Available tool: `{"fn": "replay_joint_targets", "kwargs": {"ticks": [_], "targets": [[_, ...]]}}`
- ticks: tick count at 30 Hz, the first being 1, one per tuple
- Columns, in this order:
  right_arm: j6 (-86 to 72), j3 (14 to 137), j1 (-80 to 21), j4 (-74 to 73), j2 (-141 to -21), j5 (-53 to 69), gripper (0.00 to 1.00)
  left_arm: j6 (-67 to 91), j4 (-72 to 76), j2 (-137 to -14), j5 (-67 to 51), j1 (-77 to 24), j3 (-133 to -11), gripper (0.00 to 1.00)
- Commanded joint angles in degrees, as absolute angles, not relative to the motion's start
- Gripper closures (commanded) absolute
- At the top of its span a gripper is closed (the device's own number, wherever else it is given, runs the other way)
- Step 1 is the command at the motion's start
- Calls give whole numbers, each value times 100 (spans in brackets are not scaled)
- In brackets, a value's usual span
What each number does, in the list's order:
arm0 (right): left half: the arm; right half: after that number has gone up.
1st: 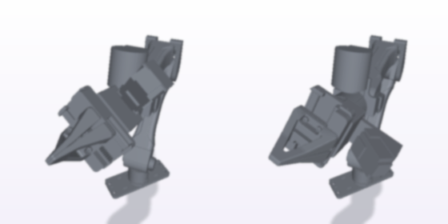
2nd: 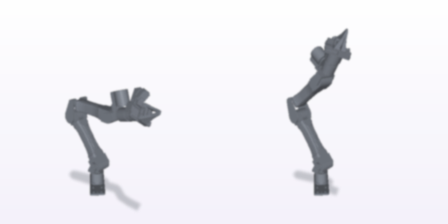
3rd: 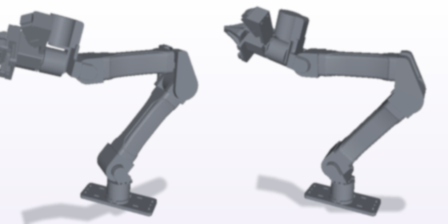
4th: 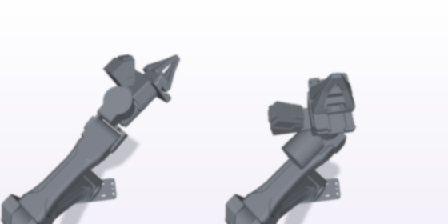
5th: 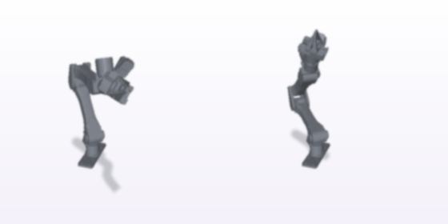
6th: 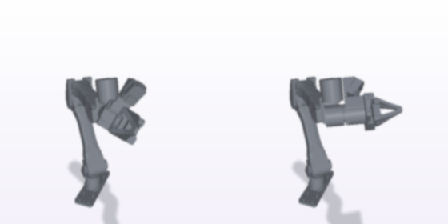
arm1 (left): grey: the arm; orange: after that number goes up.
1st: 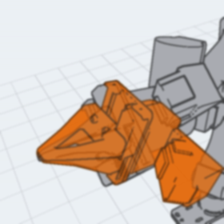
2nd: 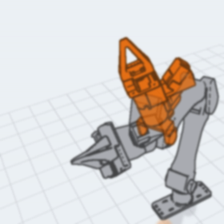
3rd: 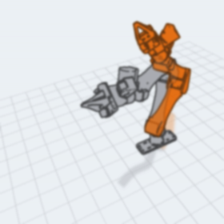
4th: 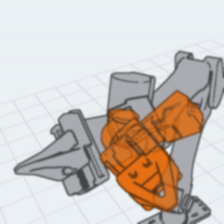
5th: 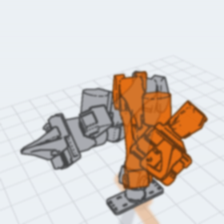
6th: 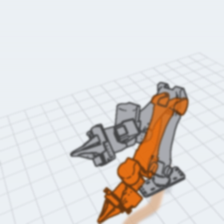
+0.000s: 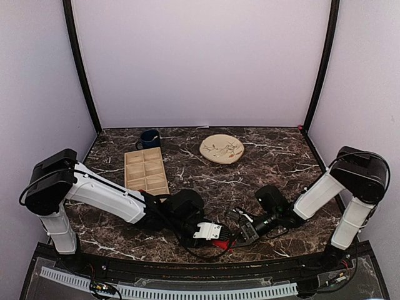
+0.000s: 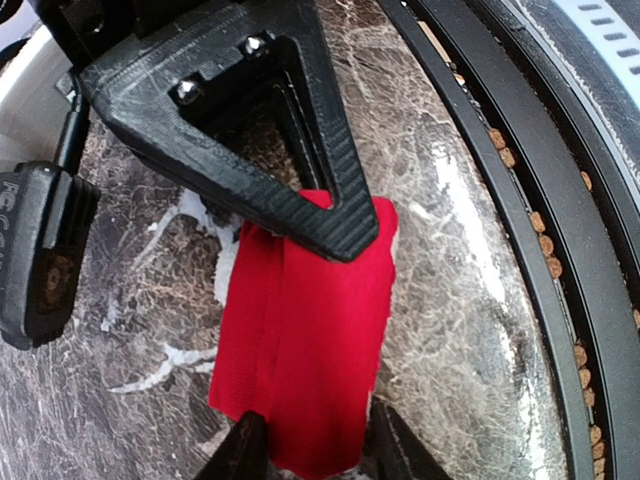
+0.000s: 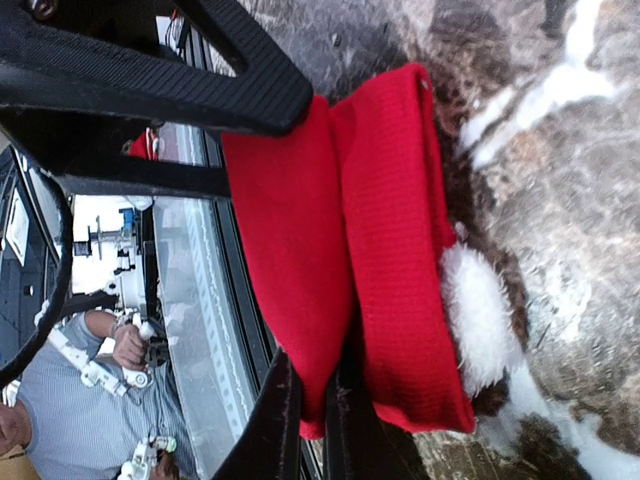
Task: Roll the socks
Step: Roll the sock at the center of the board.
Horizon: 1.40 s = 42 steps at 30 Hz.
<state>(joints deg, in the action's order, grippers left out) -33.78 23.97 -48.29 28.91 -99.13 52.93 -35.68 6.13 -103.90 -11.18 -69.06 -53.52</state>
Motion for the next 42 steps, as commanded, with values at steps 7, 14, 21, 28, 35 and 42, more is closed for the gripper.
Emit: {"fn": "replay_joint_targets", "kwargs": {"ticks": [7, 14, 21, 28, 35, 42], "targets": [[-3476, 2325, -4777, 3088, -10062, 5432, 100, -3682, 209, -10521, -1444, -6917, -5604, 74], [-3339, 2390, -4773, 2810, -10029, 5310, 97, -3647, -325, -10751, -1919, -6821, -5951, 83], [-2894, 2514, -4773, 2133, -9798, 4884, 75, -3516, -1019, -11007, -2384, -6628, -6455, 84], [-2567, 2544, -4780, 1663, -9589, 4334, 68, -3446, -1680, -11197, -2733, -6467, -6903, 84], [-2398, 2527, -4780, 1329, -9235, 3628, 65, -3339, -2230, -11416, -3057, -6377, -7273, 84], [-2274, 2472, -4777, 1173, -8789, 3054, 64, -3188, -2682, -11663, -3478, -6231, -7622, 84]]}}
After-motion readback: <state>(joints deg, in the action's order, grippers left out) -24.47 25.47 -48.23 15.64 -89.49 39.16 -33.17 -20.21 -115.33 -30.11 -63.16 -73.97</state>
